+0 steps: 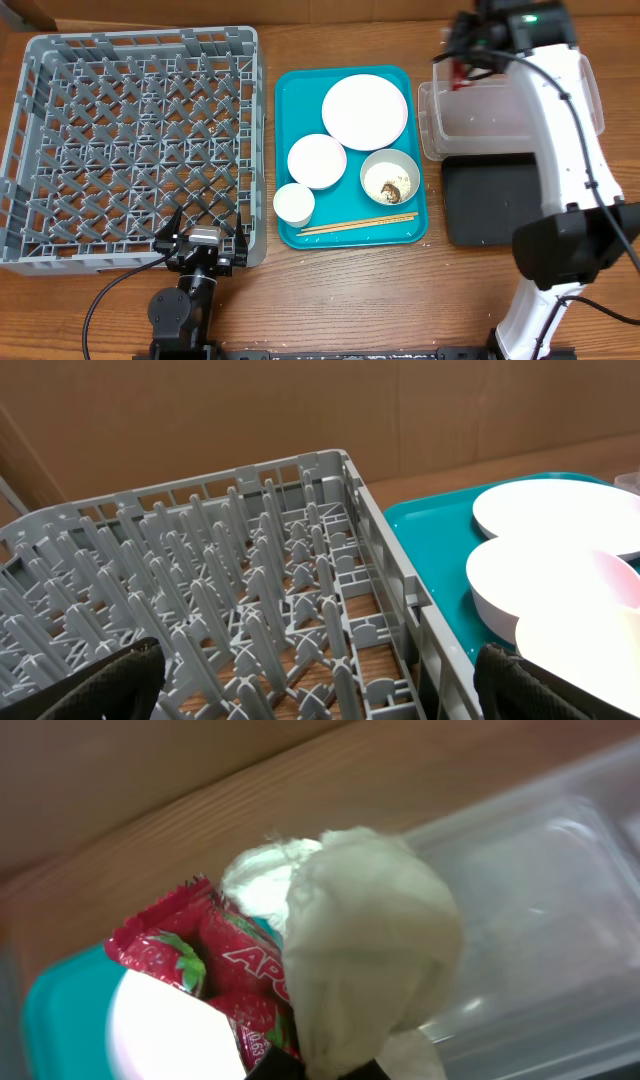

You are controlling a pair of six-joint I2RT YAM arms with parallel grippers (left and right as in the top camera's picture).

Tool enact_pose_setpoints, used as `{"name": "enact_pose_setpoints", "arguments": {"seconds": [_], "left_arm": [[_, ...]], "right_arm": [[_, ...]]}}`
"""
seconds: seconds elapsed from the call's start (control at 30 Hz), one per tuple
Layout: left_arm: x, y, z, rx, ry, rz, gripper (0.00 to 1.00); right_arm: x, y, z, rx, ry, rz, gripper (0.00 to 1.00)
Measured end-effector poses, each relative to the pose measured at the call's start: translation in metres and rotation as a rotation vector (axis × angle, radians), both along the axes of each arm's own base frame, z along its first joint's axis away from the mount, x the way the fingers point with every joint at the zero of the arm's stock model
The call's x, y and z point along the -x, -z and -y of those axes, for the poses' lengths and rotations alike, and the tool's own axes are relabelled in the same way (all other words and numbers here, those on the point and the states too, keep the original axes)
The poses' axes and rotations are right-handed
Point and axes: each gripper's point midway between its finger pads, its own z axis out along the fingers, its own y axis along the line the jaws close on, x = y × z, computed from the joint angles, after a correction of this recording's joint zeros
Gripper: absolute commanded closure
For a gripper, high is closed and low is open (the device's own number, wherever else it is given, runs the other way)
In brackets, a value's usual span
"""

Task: Sort waste into correct bins and load items into the dishwasher
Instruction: 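Grasp the wrapper and tissue and drop them into the clear bin, then grasp the pale green rice bowl with the right gripper, move over black tray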

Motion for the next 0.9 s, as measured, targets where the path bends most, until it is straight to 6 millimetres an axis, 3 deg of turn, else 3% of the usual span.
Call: {"name": "enact_pose_setpoints", "arguments": {"seconds": [0.03, 0.07, 0.1, 0.17, 0.27, 0.33, 0.5, 0.7, 0.8, 0.9], "left_arm": [[0.0, 0.0, 0.0, 0.0, 0.0, 0.0, 0.0], [0.0, 0.0, 0.0, 0.0, 0.0, 0.0, 0.0], [0.0, 0.0, 0.0, 0.0, 0.0, 0.0, 0.0], [0.0, 0.0, 0.0, 0.0, 0.0, 0.0, 0.0], [0.0, 0.0, 0.0, 0.0, 0.0, 0.0, 0.0], [0.0, 0.0, 0.0, 0.0, 0.0, 0.0, 0.0], [0.0, 0.0, 0.0, 0.0, 0.0, 0.0, 0.0], [0.0, 0.0, 0.0, 0.0, 0.0, 0.0, 0.0], [0.0, 0.0, 0.0, 0.0, 0.0, 0.0, 0.0], [0.0, 0.0, 0.0, 0.0, 0.0, 0.0, 0.0]], "right_arm": [[0.001, 0.014, 0.013, 0.001, 0.041, -0.025, 0.94], [0.001, 0.028, 0.02, 0.001, 0.066, -0.047, 0.83], [0.003, 0.05, 0.026, -0.002, 0.094, -0.085, 0.61], [0.008, 0.088, 0.031, -0.004, 0.114, -0.156, 0.36], [0.019, 0.129, 0.03, -0.006, 0.12, -0.247, 0.27], [0.022, 0.136, 0.028, -0.016, 0.109, -0.27, 0.26], [0.015, 0.11, 0.016, -0.067, 0.041, -0.244, 0.26], [0.034, 0.041, -0.021, -0.175, -0.105, -0.176, 0.36], [0.057, 0.014, -0.063, -0.204, -0.211, -0.165, 0.37], [0.067, 0.013, -0.115, -0.223, -0.322, -0.15, 0.39]]}}
